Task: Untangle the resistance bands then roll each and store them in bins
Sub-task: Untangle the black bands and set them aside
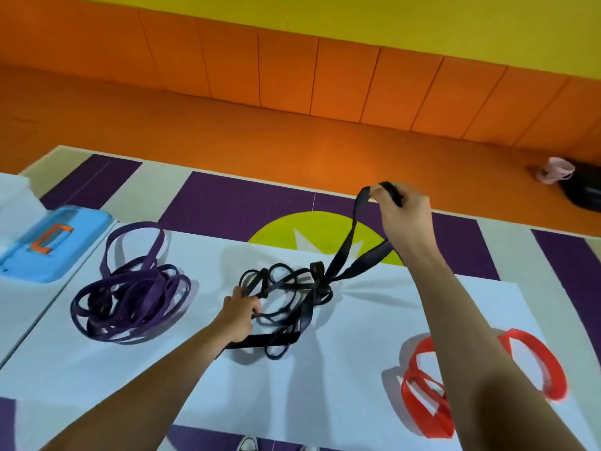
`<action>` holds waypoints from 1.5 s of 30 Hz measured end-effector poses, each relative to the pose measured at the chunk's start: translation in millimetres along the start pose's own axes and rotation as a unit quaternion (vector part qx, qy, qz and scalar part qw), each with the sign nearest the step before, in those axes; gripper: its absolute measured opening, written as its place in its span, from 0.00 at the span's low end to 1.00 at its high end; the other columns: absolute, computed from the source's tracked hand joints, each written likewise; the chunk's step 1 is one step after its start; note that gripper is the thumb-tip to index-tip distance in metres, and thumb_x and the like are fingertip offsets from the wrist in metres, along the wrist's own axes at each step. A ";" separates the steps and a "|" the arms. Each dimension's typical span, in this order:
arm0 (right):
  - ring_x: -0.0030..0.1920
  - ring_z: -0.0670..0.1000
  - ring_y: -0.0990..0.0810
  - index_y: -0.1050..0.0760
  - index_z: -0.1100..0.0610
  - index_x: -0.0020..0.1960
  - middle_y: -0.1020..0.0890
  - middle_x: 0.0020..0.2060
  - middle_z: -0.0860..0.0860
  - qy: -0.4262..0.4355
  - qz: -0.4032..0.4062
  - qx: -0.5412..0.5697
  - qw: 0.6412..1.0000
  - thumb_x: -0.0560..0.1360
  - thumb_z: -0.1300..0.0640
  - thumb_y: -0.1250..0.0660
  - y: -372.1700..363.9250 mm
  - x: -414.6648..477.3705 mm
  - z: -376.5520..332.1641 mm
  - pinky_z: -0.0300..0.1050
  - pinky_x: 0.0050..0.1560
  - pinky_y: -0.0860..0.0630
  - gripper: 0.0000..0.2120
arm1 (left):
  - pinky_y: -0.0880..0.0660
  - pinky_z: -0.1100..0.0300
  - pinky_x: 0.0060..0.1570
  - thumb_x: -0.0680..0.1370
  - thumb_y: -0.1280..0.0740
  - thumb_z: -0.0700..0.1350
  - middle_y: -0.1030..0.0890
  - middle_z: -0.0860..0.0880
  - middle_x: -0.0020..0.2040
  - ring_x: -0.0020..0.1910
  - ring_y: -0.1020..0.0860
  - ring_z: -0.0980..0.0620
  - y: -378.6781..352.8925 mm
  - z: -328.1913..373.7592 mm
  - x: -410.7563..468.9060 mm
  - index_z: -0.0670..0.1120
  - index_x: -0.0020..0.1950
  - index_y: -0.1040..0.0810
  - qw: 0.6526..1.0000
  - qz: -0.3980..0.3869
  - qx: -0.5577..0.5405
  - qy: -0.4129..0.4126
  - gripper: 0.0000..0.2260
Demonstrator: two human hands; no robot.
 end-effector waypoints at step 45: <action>0.43 0.55 0.15 0.19 0.57 0.47 0.14 0.39 0.53 -0.064 -0.169 0.072 0.981 0.81 0.59 0.33 -67.7 -76.6 61.6 0.49 0.47 0.21 0.06 | 0.20 0.47 0.61 0.77 0.28 0.56 0.14 0.46 0.52 0.51 0.17 0.48 113.9 150.2 -29.6 0.45 0.56 0.16 0.773 -0.023 -0.621 -0.124 0.16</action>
Point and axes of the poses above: each hand's wrist, its own x-axis towards the middle knuckle, its own y-axis out of the back of the hand, z = x × y, the point moved 7 cm from there along x, towards the middle knuckle
